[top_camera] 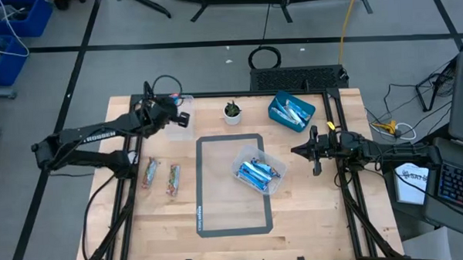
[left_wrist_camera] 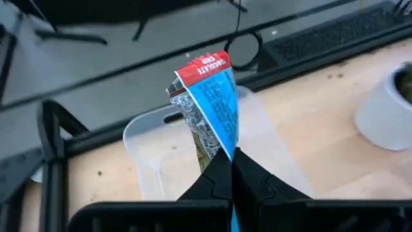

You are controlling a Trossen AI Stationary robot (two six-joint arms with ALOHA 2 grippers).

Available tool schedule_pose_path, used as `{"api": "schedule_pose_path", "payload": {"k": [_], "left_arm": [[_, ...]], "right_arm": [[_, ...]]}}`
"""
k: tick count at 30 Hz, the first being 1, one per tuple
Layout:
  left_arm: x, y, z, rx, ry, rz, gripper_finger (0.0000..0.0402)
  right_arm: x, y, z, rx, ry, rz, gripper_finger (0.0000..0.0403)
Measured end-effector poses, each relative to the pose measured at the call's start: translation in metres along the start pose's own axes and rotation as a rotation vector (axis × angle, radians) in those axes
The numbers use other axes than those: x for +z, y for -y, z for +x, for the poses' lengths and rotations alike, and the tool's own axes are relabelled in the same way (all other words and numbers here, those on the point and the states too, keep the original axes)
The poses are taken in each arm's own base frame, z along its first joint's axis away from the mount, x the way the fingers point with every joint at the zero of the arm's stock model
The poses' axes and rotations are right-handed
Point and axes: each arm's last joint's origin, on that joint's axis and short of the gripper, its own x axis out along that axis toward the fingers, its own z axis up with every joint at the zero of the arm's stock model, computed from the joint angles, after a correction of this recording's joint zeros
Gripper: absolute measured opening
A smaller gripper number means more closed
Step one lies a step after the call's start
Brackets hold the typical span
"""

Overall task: Pick and place Granola Bars by type
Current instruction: Put the snack into the left bin

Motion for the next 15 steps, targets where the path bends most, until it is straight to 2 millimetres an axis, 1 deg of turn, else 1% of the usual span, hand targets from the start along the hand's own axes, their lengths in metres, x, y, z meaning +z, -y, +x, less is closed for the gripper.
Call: {"api": "schedule_pose_path", "payload": {"k": [3, 7, 11, 15], "left_arm": [[-0.006, -0.011, 0.013, -0.014, -0.038, -0.039, 0.0000], [-0.016, -0.023, 0.023, -0.021, -0.104, -0.073, 0.0000], [-0.026, -0.032, 0.030, -0.022, -0.156, -0.106, 0.0000], [-0.032, -0.036, 0.033, -0.028, -0.185, -0.117, 0.0000]], "right_arm": [[0.000, 0.000, 0.000, 0.000, 0.000, 0.000, 0.0000], [0.000, 0.000, 0.000, -0.001, 0.000, 0.000, 0.0000], [0.000, 0.000, 0.000, 0.000, 0.000, 0.000, 0.0000], [0.000, 0.000, 0.000, 0.000, 0.000, 0.000, 0.0000]]}}
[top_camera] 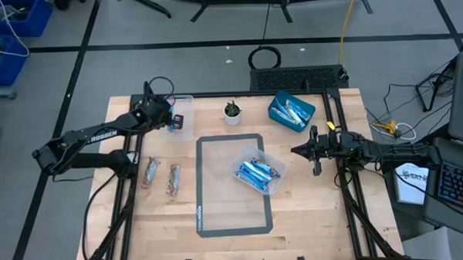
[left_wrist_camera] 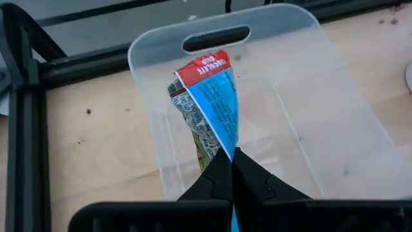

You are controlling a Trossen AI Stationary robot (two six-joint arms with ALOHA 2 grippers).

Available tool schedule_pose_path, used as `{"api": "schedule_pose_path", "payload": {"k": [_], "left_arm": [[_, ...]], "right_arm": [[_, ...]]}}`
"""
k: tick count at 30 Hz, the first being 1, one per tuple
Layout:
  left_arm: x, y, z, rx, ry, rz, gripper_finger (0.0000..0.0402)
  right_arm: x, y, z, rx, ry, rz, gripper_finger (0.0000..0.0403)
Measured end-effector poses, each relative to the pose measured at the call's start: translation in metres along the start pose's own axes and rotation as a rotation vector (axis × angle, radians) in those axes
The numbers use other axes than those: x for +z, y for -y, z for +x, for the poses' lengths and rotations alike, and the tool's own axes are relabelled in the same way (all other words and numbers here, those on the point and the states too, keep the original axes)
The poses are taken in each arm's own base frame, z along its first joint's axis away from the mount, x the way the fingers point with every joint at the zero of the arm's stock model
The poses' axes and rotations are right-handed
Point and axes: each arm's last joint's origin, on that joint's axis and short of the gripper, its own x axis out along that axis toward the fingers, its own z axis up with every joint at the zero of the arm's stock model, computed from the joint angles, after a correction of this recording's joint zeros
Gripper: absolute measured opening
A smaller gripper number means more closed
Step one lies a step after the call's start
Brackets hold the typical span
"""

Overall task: Pick and place Granola Bars by type
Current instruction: Put the snack into the left bin

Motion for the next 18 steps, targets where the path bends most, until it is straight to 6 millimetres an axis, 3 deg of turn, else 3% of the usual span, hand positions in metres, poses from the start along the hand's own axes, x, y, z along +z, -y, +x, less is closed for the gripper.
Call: {"api": "schedule_pose_path", "payload": {"k": [18], "left_arm": [[-0.0048, 0.0011, 0.0011, -0.093, -0.071, -0.026, 0.0018]], "right_arm": [[0.0000, 0.0000, 0.0000, 0.000, 0.000, 0.000, 0.0000]]}}
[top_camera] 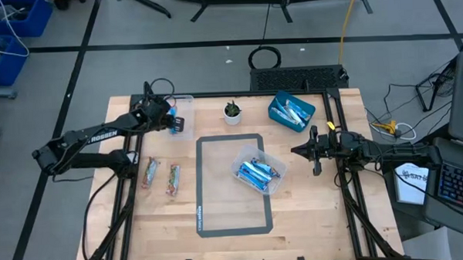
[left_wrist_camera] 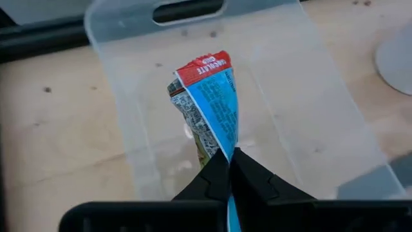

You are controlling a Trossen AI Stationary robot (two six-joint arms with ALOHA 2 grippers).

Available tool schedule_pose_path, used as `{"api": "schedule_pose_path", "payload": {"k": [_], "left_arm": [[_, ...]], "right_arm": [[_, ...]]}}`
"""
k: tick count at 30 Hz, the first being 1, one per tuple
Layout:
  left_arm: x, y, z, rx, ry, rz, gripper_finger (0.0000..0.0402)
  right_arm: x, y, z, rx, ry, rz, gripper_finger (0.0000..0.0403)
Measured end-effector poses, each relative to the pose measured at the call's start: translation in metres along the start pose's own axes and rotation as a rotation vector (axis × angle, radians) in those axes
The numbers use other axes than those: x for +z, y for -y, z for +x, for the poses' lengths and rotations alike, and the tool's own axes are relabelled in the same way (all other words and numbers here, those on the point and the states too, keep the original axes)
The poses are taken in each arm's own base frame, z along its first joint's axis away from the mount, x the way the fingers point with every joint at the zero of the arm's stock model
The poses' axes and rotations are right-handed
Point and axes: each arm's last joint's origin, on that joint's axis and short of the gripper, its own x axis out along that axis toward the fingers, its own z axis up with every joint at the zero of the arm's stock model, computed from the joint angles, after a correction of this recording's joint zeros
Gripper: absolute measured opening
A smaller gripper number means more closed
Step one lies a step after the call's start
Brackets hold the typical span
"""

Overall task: Pick and place Granola Bars by type
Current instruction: Put the snack into the left bin

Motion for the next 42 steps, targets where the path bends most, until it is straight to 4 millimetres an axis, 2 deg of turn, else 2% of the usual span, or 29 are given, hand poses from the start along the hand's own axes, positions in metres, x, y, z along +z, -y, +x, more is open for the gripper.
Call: {"api": "schedule_pose_path", "payload": {"k": [14, 19, 26, 31, 35, 37, 42], "left_arm": [[-0.001, 0.000, 0.000, -0.019, -0.019, 0.009, 0.0025], [-0.005, 0.007, -0.004, -0.124, -0.067, 0.032, 0.0026], [-0.021, 0.015, -0.029, -0.230, -0.160, 0.004, 0.0025], [-0.024, 0.019, -0.053, -0.281, -0.078, 0.025, 0.0005], [-0.029, 0.023, -0.070, -0.328, -0.077, 0.006, 0.0008], [-0.037, 0.023, -0.073, -0.302, -0.138, 0.007, 0.0005], [-0.062, 0.016, -0.077, -0.088, -0.297, -0.061, 0.0004]], "right_arm": [[0.000, 0.000, 0.000, 0.000, 0.000, 0.000, 0.0000], [0.000, 0.000, 0.000, 0.000, 0.000, 0.000, 0.0000], [0.000, 0.000, 0.000, 0.000, 0.000, 0.000, 0.0000], [0.000, 0.000, 0.000, 0.000, 0.000, 0.000, 0.0000], [0.000, 0.000, 0.000, 0.000, 0.000, 0.000, 0.0000], [0.000, 0.000, 0.000, 0.000, 0.000, 0.000, 0.0000], [0.000, 0.000, 0.000, 0.000, 0.001, 0.000, 0.0000]]}}
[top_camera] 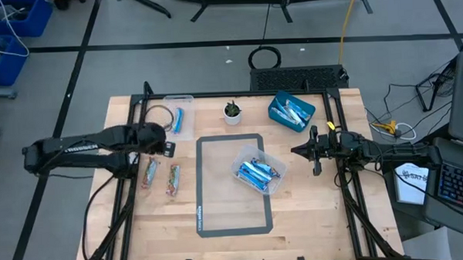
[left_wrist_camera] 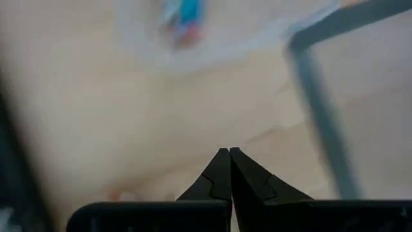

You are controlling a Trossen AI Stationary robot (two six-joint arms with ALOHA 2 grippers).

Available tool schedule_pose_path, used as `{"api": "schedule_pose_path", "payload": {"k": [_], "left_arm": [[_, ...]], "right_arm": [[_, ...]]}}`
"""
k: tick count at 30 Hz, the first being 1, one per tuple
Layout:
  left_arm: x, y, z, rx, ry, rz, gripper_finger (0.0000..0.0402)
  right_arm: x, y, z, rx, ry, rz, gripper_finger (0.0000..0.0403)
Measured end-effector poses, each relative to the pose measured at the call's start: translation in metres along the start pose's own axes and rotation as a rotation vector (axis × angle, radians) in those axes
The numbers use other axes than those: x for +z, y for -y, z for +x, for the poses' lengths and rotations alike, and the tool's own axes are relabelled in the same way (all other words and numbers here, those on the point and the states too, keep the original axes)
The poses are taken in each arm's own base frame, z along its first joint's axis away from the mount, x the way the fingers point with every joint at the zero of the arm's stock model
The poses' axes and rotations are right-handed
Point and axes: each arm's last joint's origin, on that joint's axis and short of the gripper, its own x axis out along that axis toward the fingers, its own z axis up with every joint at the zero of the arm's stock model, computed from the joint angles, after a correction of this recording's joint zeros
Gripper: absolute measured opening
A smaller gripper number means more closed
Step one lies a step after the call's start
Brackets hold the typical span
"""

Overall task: Pick and place Granola Bars by type
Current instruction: Put the snack into the left bin

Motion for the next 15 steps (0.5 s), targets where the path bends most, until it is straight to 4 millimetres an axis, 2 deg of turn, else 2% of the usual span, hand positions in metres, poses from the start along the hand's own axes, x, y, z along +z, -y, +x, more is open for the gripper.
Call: {"api": "schedule_pose_path", "payload": {"k": [4, 10, 15], "left_arm": [[-0.012, 0.001, 0.004, 0.107, -0.046, -0.070, 0.0005], [-0.019, 0.009, 0.017, 0.180, -0.114, -0.050, 0.0005], [-0.022, 0.013, 0.031, 0.260, -0.190, -0.059, 0.0032]], "right_arm": [[0.000, 0.000, 0.000, 0.000, 0.000, 0.000, 0.0000], [0.000, 0.000, 0.000, 0.000, 0.000, 0.000, 0.0000], [0.000, 0.000, 0.000, 0.000, 0.000, 0.000, 0.0000]]}}
